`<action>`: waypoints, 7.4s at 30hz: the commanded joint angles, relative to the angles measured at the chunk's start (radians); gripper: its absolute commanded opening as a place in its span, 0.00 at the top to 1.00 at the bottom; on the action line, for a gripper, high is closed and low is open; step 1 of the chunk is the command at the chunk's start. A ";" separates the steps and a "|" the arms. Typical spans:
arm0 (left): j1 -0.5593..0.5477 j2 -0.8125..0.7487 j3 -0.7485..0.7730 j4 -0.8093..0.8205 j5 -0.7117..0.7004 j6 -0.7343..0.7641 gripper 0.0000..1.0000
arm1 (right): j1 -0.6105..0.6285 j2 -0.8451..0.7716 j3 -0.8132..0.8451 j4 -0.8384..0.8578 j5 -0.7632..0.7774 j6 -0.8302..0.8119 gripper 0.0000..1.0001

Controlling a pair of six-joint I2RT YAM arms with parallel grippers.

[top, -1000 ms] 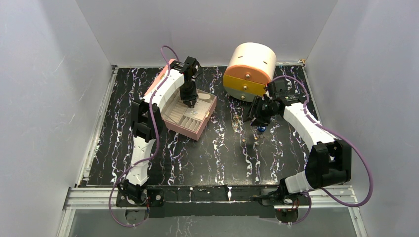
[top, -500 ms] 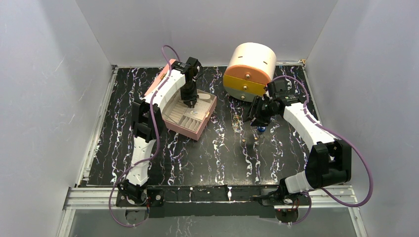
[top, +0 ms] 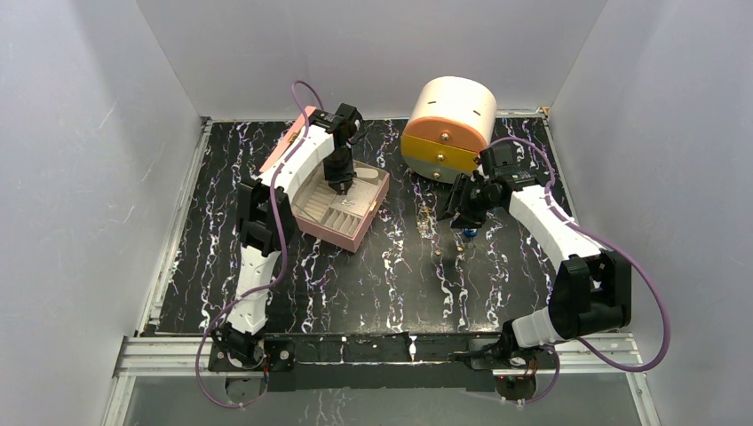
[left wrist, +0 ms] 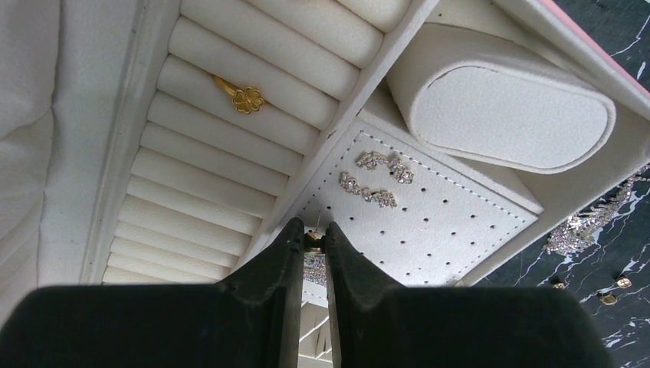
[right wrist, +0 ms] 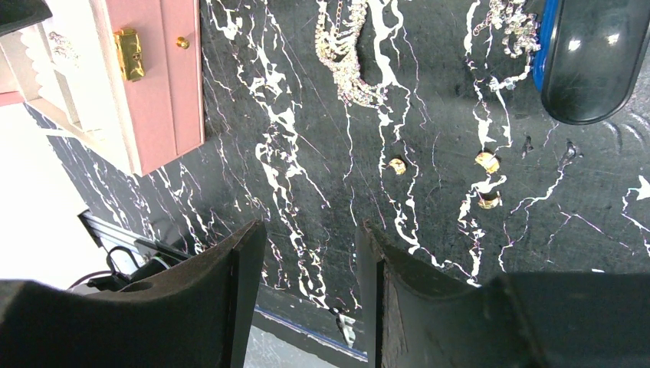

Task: Organize the mixed jewelry
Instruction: Place the jewelry in the jewelry box.

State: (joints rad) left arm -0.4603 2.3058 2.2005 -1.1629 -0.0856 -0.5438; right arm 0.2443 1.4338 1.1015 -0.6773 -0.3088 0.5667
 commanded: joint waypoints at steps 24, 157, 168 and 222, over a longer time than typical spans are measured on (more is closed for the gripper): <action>0.000 -0.048 0.003 0.036 0.034 -0.008 1.00 | 0.005 -0.027 0.000 0.025 0.010 -0.022 0.44; -0.021 -0.102 -0.049 -0.017 -0.019 -0.030 0.96 | 0.008 -0.056 -0.035 0.028 0.011 -0.037 0.44; -0.023 -0.107 -0.079 0.027 0.000 -0.028 0.98 | 0.009 -0.058 -0.040 0.032 0.008 -0.037 0.44; -0.023 -0.058 -0.030 0.018 -0.038 -0.027 0.97 | 0.011 -0.057 -0.042 0.032 0.017 -0.039 0.44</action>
State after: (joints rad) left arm -0.4801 2.2677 2.1475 -1.1027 -0.1051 -0.5694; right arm 0.2508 1.3994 1.0637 -0.6712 -0.2966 0.5426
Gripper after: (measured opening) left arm 0.125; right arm 0.558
